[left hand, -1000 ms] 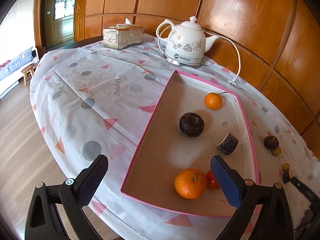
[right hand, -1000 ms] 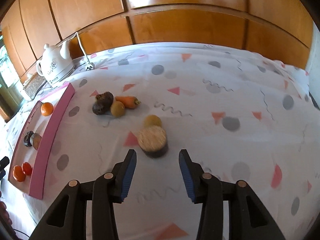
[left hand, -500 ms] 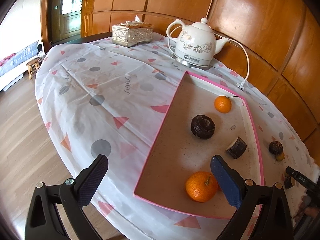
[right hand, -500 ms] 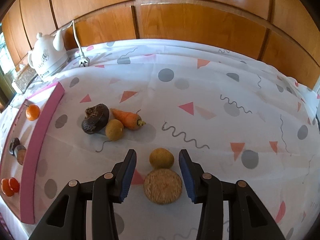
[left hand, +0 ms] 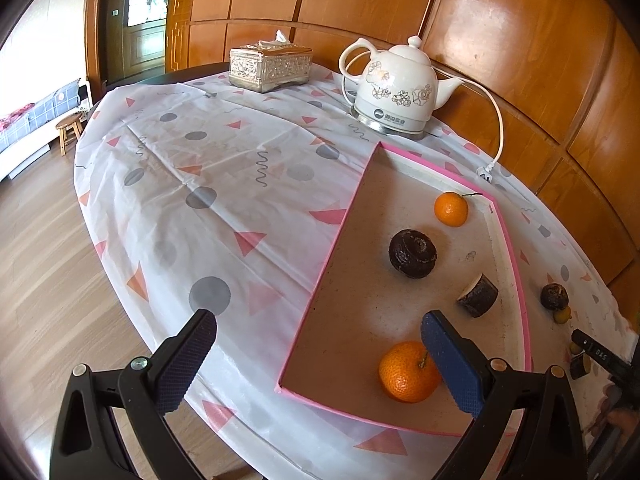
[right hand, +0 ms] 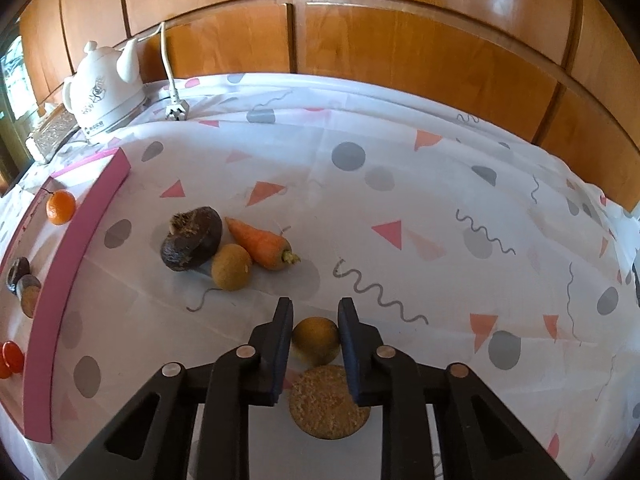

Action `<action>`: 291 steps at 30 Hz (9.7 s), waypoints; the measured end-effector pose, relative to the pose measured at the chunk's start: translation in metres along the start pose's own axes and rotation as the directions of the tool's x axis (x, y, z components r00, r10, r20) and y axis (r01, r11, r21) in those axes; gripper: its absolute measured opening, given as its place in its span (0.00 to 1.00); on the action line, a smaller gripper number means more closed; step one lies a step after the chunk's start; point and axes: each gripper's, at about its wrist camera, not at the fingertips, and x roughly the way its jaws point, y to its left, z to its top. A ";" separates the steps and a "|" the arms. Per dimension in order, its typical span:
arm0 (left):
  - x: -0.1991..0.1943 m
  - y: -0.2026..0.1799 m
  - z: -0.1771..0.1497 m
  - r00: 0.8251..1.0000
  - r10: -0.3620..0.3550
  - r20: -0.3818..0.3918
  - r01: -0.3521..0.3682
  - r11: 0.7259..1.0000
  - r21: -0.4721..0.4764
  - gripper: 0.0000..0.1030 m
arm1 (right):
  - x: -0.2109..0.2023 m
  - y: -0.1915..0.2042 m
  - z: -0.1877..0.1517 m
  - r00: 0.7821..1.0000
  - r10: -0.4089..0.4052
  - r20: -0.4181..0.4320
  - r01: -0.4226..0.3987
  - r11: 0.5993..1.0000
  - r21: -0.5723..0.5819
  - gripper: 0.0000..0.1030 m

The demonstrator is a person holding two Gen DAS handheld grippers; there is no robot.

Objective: Organize fruits
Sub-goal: 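Reach the right gripper to the small yellow round fruit and grasp it, then carry the yellow fruit into the pink tray and open the right gripper, then withdraw the right gripper from the tray back toward the loose fruits, then reach the left gripper to the dark round fruit and grasp it, then carry the dark round fruit into the pink tray and open the left gripper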

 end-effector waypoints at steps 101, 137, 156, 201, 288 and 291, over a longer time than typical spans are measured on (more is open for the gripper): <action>-0.009 0.038 0.005 0.999 0.038 0.015 -0.036 0.991 -0.130 1.00 | -0.048 0.192 0.012 0.887 0.452 -0.091 -0.460 0.858 -0.228 0.25; -0.015 0.011 0.004 0.999 -0.018 0.026 0.018 0.999 -0.034 1.00 | -0.079 0.091 -0.027 0.975 0.191 0.114 -0.185 0.981 -0.056 0.47; -0.016 -0.048 0.008 0.989 -0.147 -0.025 0.149 0.979 0.137 1.00 | -0.081 -0.083 -0.091 0.991 -0.124 0.056 0.100 0.942 0.321 0.47; 0.097 -0.289 0.015 0.840 -0.355 -0.409 0.496 0.808 0.317 0.63 | -0.092 -0.182 -0.132 0.939 -0.343 -0.006 0.297 0.805 0.514 0.48; 0.002 -0.103 0.038 0.976 -0.202 -0.082 0.216 0.948 0.234 0.59 | -0.095 -0.147 -0.135 0.961 -0.278 0.003 0.244 0.847 0.472 0.48; -0.001 -0.099 0.034 0.976 -0.204 -0.080 0.217 0.949 0.228 0.60 | -0.094 -0.143 -0.135 0.963 -0.270 0.004 0.237 0.853 0.464 0.48</action>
